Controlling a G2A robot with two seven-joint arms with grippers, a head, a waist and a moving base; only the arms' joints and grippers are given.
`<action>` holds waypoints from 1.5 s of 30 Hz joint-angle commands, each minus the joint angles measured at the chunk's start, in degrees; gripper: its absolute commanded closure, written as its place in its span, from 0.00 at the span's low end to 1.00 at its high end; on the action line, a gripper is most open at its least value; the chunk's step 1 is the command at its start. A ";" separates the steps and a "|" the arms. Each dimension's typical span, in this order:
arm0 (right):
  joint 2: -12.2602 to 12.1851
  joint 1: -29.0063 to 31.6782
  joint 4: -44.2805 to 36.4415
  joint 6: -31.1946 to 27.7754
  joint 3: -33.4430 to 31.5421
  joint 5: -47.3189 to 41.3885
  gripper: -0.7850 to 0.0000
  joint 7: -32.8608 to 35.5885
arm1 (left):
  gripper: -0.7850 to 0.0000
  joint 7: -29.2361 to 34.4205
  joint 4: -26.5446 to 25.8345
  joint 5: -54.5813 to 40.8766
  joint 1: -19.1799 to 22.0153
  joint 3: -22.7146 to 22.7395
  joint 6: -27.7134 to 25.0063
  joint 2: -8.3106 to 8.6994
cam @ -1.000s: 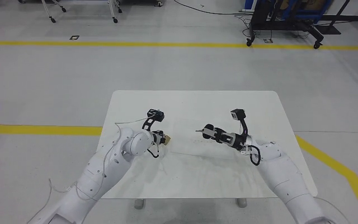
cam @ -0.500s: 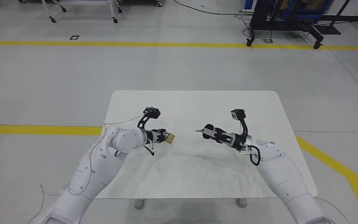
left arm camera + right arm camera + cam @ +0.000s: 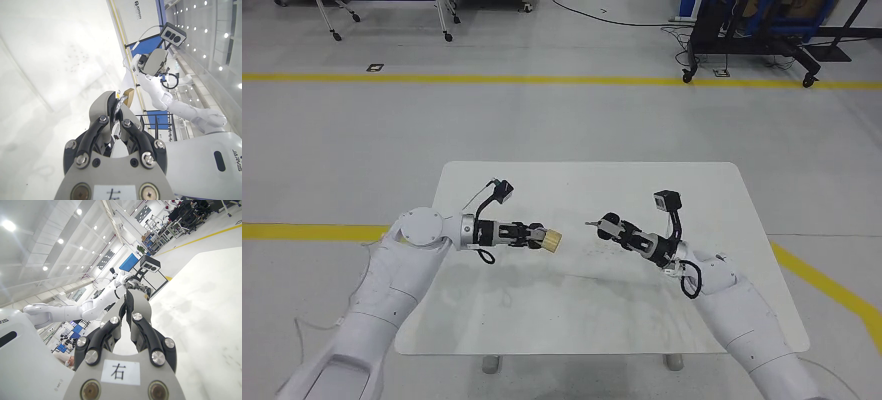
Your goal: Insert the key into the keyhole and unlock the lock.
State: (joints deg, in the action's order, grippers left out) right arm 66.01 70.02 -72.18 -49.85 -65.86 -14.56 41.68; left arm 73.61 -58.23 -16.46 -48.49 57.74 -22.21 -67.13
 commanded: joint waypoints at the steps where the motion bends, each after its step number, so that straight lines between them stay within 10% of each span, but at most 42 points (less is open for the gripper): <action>1: 0.00 0.00 0.00 0.00 0.00 0.00 1.00 0.00 | 1.00 -0.26 -0.13 -0.31 -0.19 -0.02 0.10 -0.03; 9: 1.44 -0.98 0.69 0.81 2.04 3.46 1.00 -10.88 | 1.00 9.77 7.39 -24.03 2.21 -2.10 7.04 -2.78; 23: 4.23 -4.30 5.53 -2.67 6.26 12.34 1.00 -22.73 | 1.00 10.74 17.33 -22.32 8.58 -10.52 5.10 -7.66; 45: 3.53 -2.86 4.48 -7.60 5.38 6.53 1.00 -17.07 | 1.00 5.69 24.77 -24.36 12.42 -11.86 10.17 -10.99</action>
State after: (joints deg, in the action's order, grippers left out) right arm 69.53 67.17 -67.72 -57.47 -60.49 -8.12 24.63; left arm 79.25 -33.44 -40.77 -36.05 45.88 -12.05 -78.12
